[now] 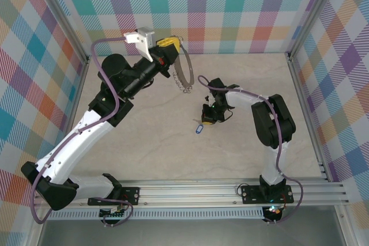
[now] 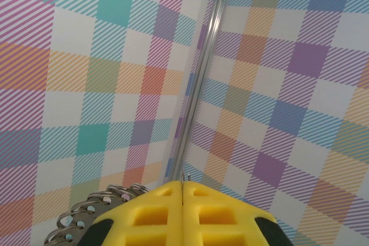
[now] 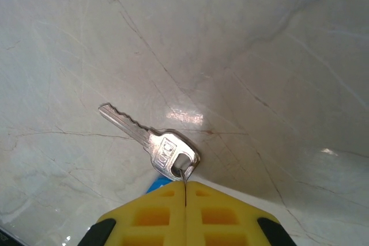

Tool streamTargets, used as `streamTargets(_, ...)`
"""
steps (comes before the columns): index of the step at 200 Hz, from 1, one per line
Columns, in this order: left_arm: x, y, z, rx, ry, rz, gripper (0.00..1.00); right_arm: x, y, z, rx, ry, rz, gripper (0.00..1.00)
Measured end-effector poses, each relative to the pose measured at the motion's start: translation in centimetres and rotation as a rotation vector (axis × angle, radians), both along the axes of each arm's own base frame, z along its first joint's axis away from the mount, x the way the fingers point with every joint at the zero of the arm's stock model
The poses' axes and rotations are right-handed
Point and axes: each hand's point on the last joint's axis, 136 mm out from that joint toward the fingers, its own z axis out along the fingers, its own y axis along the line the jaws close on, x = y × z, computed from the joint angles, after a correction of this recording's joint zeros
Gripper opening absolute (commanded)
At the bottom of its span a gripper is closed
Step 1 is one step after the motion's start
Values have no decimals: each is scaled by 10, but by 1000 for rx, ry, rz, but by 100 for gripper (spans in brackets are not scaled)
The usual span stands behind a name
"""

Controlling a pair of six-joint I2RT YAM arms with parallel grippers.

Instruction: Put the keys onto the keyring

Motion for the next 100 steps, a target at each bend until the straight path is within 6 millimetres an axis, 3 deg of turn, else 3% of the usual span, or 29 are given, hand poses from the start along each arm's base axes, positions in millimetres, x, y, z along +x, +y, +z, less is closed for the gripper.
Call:
streamTargets(23, 0, 0, 0, 0, 1, 1, 0, 2, -2, 11, -5, -29, -4, 0)
streamTargets(45, 0, 0, 0, 1, 1, 0, 0, 8, -5, 43, 25, -103, -16, 0)
streamTargets(65, 0, 0, 0, 2, 1, -2, 0, 17, -6, 89, 76, -211, -30, 0)
streamTargets(100, -1, -2, -2, 12, 1, -15, 0, 39, -14, 189, 189, -446, -80, 0)
